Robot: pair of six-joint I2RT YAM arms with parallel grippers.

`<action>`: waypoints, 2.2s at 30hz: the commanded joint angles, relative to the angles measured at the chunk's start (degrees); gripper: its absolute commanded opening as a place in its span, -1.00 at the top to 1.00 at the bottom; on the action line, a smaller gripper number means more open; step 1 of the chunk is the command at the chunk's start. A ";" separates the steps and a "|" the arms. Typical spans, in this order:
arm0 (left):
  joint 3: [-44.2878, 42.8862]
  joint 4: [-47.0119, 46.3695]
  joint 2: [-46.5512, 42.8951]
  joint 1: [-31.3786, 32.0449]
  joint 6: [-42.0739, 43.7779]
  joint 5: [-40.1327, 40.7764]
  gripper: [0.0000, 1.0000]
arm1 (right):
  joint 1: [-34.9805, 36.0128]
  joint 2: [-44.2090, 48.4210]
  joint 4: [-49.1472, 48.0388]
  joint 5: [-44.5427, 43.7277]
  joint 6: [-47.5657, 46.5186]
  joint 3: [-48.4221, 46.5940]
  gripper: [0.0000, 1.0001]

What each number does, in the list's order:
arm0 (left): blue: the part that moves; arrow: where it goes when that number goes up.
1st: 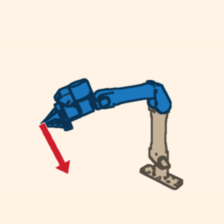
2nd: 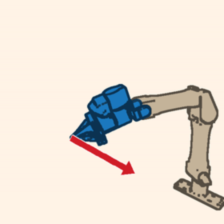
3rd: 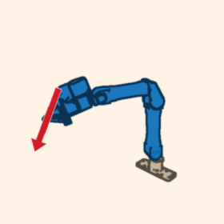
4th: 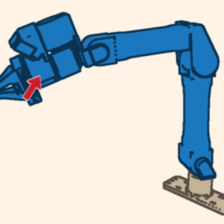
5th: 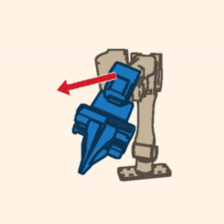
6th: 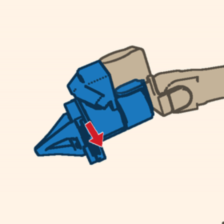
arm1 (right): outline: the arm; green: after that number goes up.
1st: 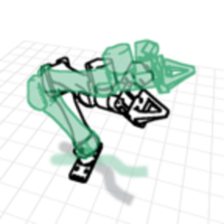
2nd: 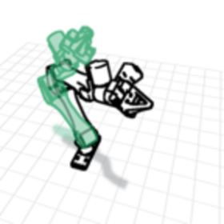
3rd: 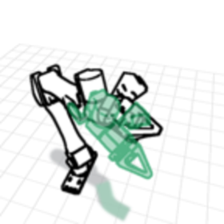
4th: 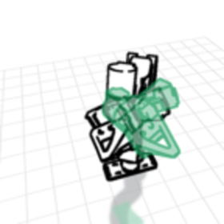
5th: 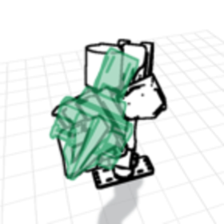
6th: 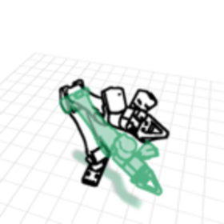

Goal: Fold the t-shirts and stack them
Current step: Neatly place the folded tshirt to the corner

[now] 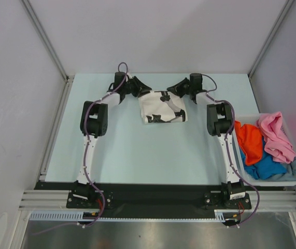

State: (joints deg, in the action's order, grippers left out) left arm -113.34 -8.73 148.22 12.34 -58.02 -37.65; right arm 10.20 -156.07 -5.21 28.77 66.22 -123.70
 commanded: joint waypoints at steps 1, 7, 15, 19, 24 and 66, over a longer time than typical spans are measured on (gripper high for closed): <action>-7.06 6.44 -1.52 -0.30 5.89 -0.58 0.30 | -1.93 -0.90 2.05 -1.27 0.49 -3.39 1.00; -3.39 9.01 -8.82 2.42 9.33 -4.36 0.32 | -3.25 1.90 6.68 2.86 -1.08 -7.25 1.00; 7.34 3.03 -12.52 5.59 7.93 -9.02 0.35 | -4.48 11.29 18.04 6.81 -10.91 -7.09 0.95; 9.45 1.18 -12.95 6.03 7.22 -10.69 0.36 | -4.31 16.66 18.15 10.41 -14.10 0.02 0.92; 14.98 -1.02 -15.59 6.91 7.83 -12.97 0.36 | -3.87 17.91 10.58 15.59 -11.82 9.17 0.93; 29.23 -9.10 -23.16 0.85 4.06 -16.49 0.31 | 2.01 20.18 27.72 17.71 -23.75 5.91 0.86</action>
State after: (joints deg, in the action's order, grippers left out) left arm -83.64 -13.19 121.05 12.93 -49.39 -52.38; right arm 8.49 -139.65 17.65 43.77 48.58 -118.52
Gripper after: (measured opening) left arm 0.347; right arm 0.072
